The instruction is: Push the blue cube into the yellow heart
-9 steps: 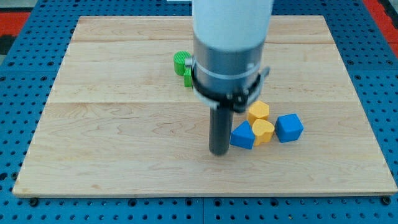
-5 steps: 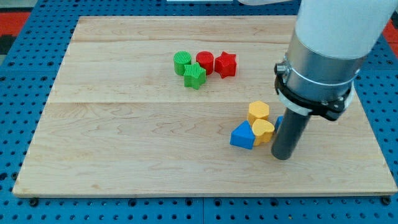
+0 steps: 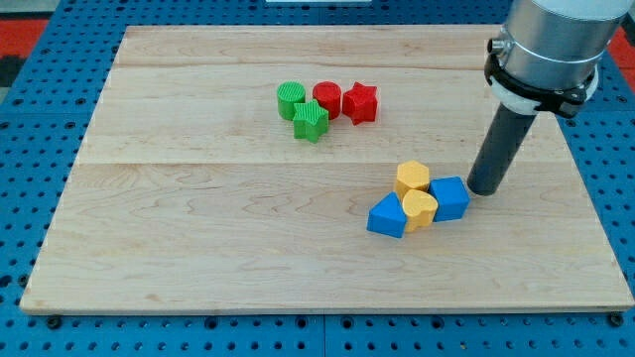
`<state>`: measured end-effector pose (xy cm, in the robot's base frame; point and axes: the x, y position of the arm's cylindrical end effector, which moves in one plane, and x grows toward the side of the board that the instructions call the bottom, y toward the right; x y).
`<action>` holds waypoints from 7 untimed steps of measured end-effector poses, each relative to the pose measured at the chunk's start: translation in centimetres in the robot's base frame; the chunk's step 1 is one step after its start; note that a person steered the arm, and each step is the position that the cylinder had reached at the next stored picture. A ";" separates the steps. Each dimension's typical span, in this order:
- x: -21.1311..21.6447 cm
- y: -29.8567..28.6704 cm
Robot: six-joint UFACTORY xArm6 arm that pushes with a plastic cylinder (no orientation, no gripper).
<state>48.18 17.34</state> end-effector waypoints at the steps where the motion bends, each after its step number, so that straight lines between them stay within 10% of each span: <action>1: 3.3 -2.0; 3: 7.8 4.1; 7: 8.1 -12.1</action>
